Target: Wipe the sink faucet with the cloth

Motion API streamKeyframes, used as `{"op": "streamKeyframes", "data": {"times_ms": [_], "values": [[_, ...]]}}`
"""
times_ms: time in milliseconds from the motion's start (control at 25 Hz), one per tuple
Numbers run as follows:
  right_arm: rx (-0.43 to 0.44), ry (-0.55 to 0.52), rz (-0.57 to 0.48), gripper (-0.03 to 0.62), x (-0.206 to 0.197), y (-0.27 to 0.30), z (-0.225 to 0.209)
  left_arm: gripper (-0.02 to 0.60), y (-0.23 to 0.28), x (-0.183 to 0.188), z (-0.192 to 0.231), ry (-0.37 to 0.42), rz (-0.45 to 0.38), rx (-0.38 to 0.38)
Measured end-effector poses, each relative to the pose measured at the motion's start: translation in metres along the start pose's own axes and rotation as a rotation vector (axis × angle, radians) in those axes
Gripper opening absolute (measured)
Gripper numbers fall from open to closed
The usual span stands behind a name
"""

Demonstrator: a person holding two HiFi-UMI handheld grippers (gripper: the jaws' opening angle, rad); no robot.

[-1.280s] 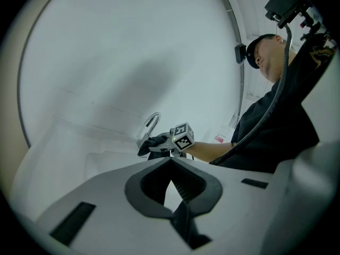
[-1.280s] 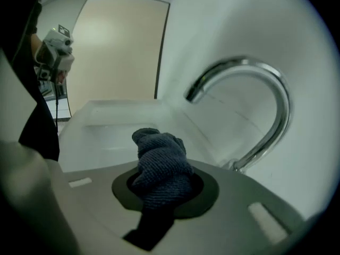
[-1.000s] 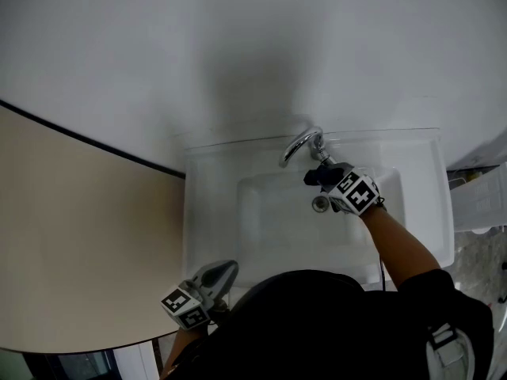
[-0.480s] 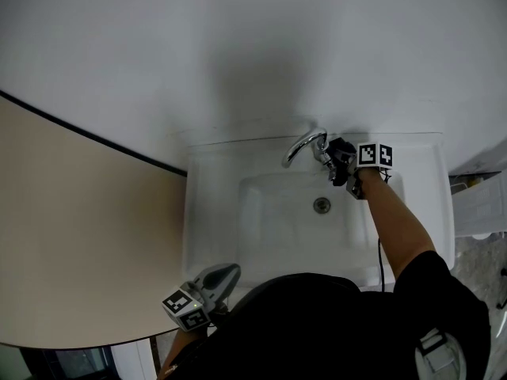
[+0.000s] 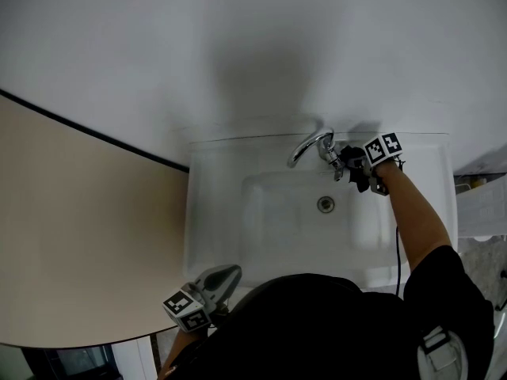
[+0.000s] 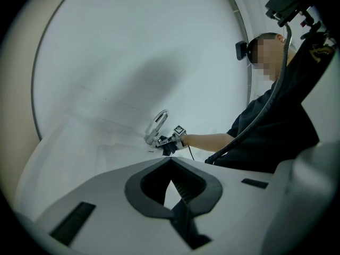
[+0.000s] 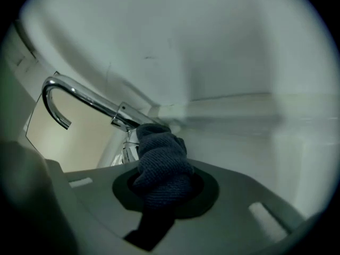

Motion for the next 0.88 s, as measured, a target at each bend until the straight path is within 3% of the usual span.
{"op": "streamKeyframes", "data": {"times_ms": [80, 400, 680, 800, 880], "values": [[-0.022, -0.047, 0.025, 0.047, 0.003, 0.004, 0.004, 0.0, 0.004, 0.004, -0.002, -0.012, -0.001, -0.006], [0.082, -0.16, 0.108, 0.014, -0.002, 0.012, 0.026, 0.0, 0.016, 0.004, 0.004, -0.028, 0.02, -0.018], [-0.087, -0.135, 0.158, 0.008, -0.004, 0.02, 0.04, 0.0, 0.024, 0.004, 0.014, -0.035, 0.019, -0.027], [-0.053, -0.067, 0.092, 0.015, -0.003, 0.021, 0.036, 0.0, 0.034, 0.001, 0.013, 0.011, 0.058, -0.037], [-0.019, -0.007, -0.066, 0.044, 0.007, 0.005, 0.025, 0.0, 0.038, 0.008, 0.006, 0.02, 0.045, -0.064]]}}
Point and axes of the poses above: the fingertips, and each gripper's own axes: y forward along the fingers, z to its left, x out of its top, the point moved 4 cm from there along -y, backward along the fingers, and after that the axes turned 12 degrees about z, right-handed, at the moved point
